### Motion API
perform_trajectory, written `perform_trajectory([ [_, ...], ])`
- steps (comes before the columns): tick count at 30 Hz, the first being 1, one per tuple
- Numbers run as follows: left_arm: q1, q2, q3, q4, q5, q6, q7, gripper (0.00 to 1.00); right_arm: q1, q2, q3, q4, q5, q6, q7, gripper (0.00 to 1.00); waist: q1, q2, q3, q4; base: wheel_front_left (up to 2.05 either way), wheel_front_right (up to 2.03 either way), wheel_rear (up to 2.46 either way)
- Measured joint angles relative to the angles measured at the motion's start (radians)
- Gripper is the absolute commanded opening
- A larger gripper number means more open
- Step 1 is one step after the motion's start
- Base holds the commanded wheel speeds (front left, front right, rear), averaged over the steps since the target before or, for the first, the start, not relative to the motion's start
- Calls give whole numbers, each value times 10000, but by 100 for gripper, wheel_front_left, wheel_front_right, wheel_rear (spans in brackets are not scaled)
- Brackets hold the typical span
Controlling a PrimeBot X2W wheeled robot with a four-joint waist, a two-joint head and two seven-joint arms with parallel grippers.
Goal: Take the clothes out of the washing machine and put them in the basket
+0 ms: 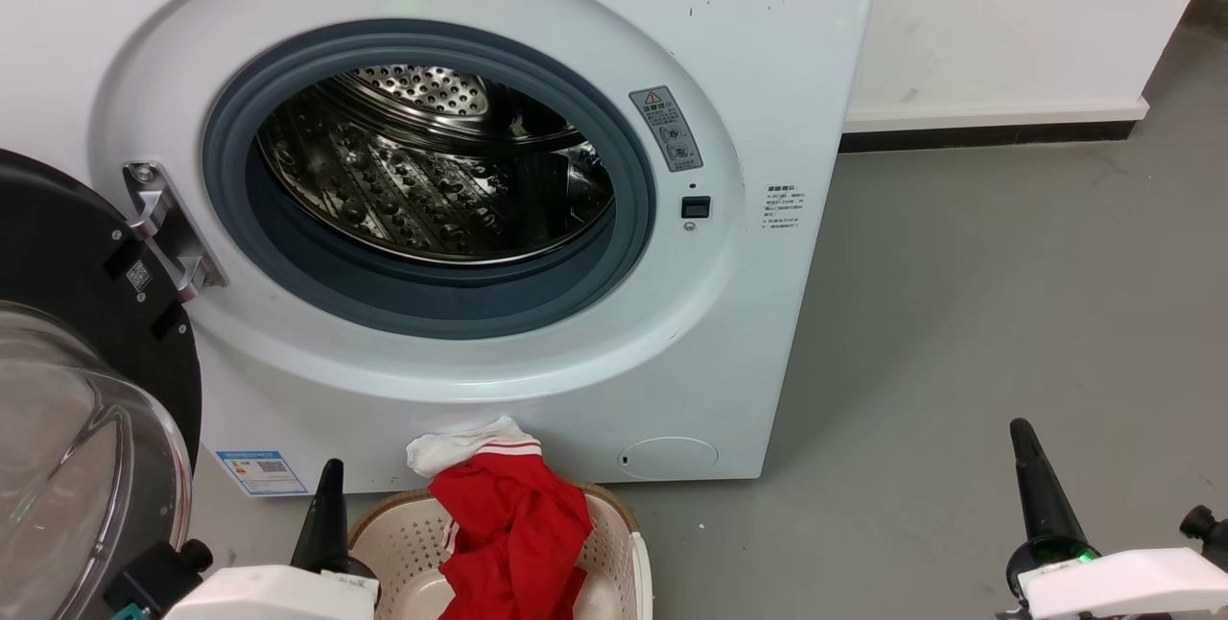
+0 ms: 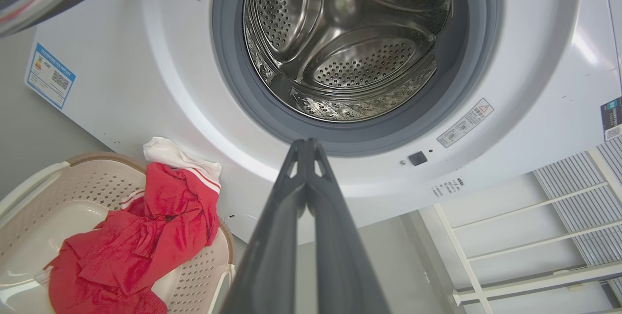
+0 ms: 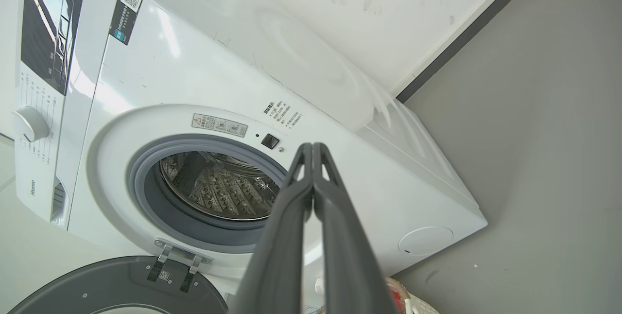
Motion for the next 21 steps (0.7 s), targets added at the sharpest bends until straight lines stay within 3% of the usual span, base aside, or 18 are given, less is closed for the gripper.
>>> perform_trajectory([
  [21,-526,6,182,353,-2487,-320,581,0,-597,-15,-198,529,2420,-2,575,0,0,0,85,102,0,0,0],
])
